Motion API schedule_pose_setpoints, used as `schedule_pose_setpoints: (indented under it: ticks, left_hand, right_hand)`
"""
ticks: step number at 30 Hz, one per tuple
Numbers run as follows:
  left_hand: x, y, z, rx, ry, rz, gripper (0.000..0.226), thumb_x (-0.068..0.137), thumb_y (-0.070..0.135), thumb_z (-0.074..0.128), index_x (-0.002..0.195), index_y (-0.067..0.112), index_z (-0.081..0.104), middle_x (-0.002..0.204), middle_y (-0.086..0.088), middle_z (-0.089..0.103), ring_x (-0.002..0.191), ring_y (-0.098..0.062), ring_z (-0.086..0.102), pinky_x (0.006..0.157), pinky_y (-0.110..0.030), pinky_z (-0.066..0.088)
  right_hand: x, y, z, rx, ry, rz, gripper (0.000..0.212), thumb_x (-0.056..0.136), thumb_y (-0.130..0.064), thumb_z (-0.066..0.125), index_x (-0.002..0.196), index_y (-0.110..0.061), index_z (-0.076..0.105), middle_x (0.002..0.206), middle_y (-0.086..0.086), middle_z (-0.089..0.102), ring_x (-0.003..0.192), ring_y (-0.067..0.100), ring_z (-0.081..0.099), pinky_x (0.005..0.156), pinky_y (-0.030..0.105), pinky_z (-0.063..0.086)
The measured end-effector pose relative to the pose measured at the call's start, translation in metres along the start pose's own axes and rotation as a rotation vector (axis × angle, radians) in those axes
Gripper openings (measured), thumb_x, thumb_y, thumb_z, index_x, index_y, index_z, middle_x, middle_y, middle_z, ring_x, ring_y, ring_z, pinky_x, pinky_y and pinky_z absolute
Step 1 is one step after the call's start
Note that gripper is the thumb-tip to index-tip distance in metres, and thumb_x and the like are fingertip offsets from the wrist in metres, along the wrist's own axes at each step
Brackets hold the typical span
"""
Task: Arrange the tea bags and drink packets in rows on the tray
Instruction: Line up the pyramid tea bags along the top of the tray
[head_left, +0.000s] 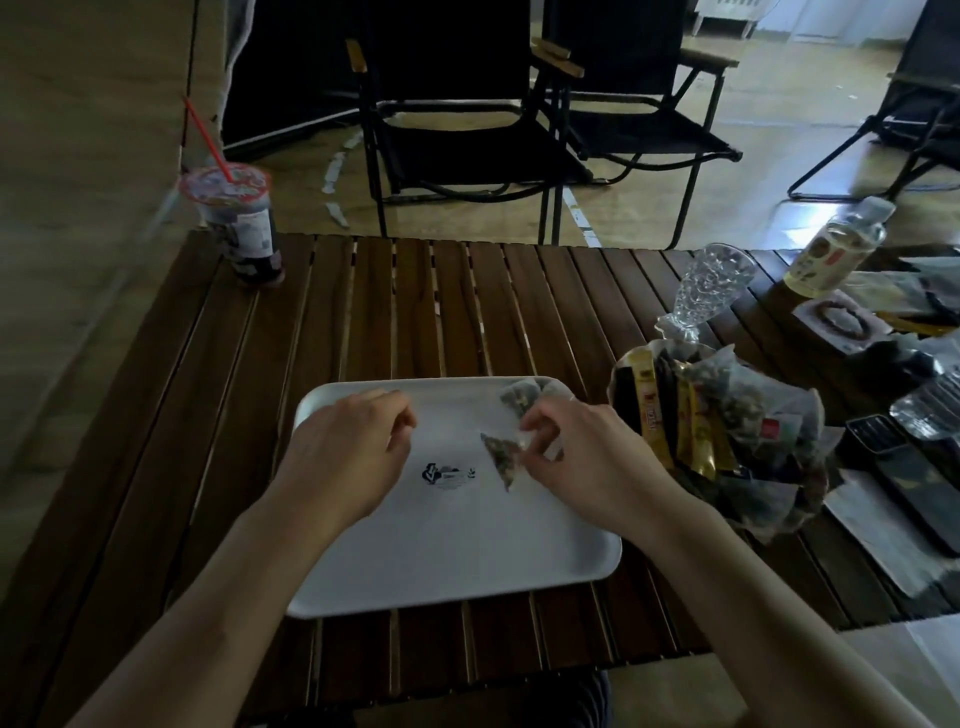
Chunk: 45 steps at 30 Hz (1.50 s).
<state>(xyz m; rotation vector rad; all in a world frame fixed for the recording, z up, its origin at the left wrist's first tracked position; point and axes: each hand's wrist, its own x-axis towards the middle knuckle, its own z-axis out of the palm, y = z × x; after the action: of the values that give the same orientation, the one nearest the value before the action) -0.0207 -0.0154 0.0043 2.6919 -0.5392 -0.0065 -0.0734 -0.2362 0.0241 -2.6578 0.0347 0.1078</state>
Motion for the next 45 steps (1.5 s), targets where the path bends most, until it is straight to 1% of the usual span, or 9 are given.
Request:
schedule_pose_setpoints:
  ticks: [3,8,14,21,26,33,38,40,45]
  left_hand:
    - [0.002,0.001,0.000,-0.026,0.000,0.006,0.013,0.096,0.027,0.057,0.106,0.025,0.066,0.099,0.011,0.066,0.078,-0.004,0.056,0.058,-0.007,0.029]
    - [0.004,0.008,0.002,-0.088,-0.074,0.003,0.013,0.095,0.028,0.059,0.107,0.027,0.065,0.099,0.012,0.065,0.080,-0.005,0.059,0.060,-0.009,0.035]
    - [0.002,0.019,0.009,-0.261,-0.381,0.052,0.011,0.093,0.029,0.063,0.100,0.038,0.066,0.108,0.016,0.060,0.093,-0.003,0.060,0.077,-0.016,0.044]
    - [0.000,0.032,0.009,-0.346,-0.477,0.080,0.025,0.096,0.027,0.059,0.117,0.039,0.065,0.130,0.015,0.044,0.115,-0.005,0.051,0.097,-0.022,0.043]
    - [-0.005,0.041,0.016,-0.212,-0.507,0.103,0.042,0.099,0.032,0.053,0.141,0.032,0.048,0.151,0.011,0.024,0.131,-0.011,0.043,0.109,-0.030,0.040]
    - [0.001,0.029,0.019,-0.180,-0.357,0.051,0.052,0.099,0.030,0.051,0.149,0.024,0.037,0.150,0.012,0.030,0.128,-0.009,0.044,0.100,-0.021,0.035]
    - [0.000,0.030,0.017,-0.163,-0.341,0.079,0.031,0.097,0.030,0.056,0.128,0.031,0.057,0.155,0.012,0.023,0.130,-0.011,0.044,0.096,-0.019,0.033]
    - [0.000,0.029,0.017,-0.157,-0.370,0.088,0.025,0.097,0.030,0.056,0.121,0.033,0.061,0.152,0.012,0.026,0.130,-0.011,0.043,0.097,-0.020,0.035]
    - [0.002,0.032,0.028,-0.065,-0.392,0.113,0.043,0.099,0.032,0.049,0.142,0.027,0.047,0.148,0.010,0.032,0.130,-0.009,0.035,0.106,-0.028,0.038]
  right_hand:
    - [0.002,0.009,-0.004,0.035,-0.008,0.055,0.037,0.095,-0.031,0.058,0.130,-0.024,0.050,0.092,-0.011,0.066,0.081,0.005,0.064,0.074,0.036,0.058]
    - [0.004,0.034,-0.016,0.023,-0.022,0.148,0.028,0.093,-0.029,0.056,0.121,-0.023,0.059,0.099,-0.011,0.067,0.084,0.010,0.066,0.077,0.040,0.058]
    - [0.007,0.054,-0.024,0.022,-0.012,0.191,0.014,0.092,-0.033,0.063,0.103,-0.025,0.065,0.088,-0.010,0.071,0.073,0.004,0.067,0.072,0.031,0.059]
    - [0.011,0.057,-0.024,0.105,-0.022,0.243,0.028,0.093,-0.035,0.063,0.114,-0.017,0.061,0.077,-0.003,0.073,0.068,0.008,0.070,0.066,0.032,0.060]
    - [0.014,0.059,-0.022,0.119,-0.028,0.275,0.034,0.092,-0.036,0.063,0.119,-0.015,0.058,0.078,-0.005,0.073,0.066,0.005,0.070,0.067,0.032,0.060]
    - [0.015,0.058,-0.020,0.110,-0.052,0.279,0.039,0.092,-0.038,0.063,0.124,-0.015,0.056,0.079,-0.004,0.073,0.069,0.005,0.070,0.074,0.037,0.061]
    - [0.015,0.058,-0.022,0.112,-0.066,0.270,0.039,0.094,-0.038,0.061,0.125,-0.014,0.057,0.079,-0.004,0.073,0.070,0.004,0.069,0.074,0.036,0.061]
    - [0.014,0.057,-0.023,0.112,-0.078,0.261,0.032,0.094,-0.038,0.061,0.119,-0.017,0.060,0.078,-0.004,0.073,0.068,0.006,0.070,0.070,0.034,0.062]
    - [0.014,0.053,-0.019,0.130,-0.098,0.251,0.009,0.094,-0.034,0.061,0.091,-0.033,0.053,0.080,0.005,0.075,0.071,0.021,0.072,0.067,0.045,0.061]
